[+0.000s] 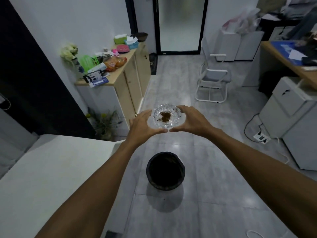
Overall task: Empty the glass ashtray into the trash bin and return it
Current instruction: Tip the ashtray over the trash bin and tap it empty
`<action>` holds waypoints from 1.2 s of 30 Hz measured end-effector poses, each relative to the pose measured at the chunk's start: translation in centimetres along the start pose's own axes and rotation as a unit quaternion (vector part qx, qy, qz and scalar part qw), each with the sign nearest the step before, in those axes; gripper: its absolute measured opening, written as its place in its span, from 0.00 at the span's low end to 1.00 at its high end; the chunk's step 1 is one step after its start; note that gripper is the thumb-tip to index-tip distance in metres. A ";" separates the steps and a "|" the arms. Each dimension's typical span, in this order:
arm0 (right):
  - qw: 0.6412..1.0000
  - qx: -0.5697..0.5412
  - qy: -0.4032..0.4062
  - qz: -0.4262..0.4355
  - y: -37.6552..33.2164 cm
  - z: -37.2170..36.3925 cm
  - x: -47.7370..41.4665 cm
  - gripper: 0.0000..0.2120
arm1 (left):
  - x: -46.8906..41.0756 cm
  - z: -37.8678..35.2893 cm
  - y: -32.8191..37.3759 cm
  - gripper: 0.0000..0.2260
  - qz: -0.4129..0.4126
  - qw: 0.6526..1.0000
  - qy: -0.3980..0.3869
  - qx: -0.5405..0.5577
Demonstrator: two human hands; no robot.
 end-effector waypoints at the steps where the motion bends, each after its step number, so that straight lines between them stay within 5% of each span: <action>1: 1.000 -0.006 0.000 -0.011 0.7 -0.7 -0.4 0.50 | -0.4 -0.6 -0.6 0.50 0.008 1.000 -0.007 0.010; 16: 0.996 -0.036 0.010 -0.075 19.9 -20.1 -0.3 0.48 | -3.0 -22.6 -16.4 0.49 0.052 0.984 -0.129 0.113; 28: 0.997 -0.010 -0.019 -0.071 43.4 -39.1 3.6 0.47 | -0.5 -49.3 -30.4 0.46 0.043 0.984 -0.124 0.122; 36: 0.999 0.029 -0.004 -0.041 50.5 -44.2 5.5 0.46 | 1.0 -56.5 -33.1 0.47 0.002 0.991 -0.099 0.091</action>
Point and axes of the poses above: each hand's wrist, its own x-axis away from the middle knuckle, its own z-axis out of the back of the hand, y = z × x, the point moved 3 cm from there along -x, towards the middle knuckle, and after that the axes turned 12 degrees about -x, right-handed, at the moved point
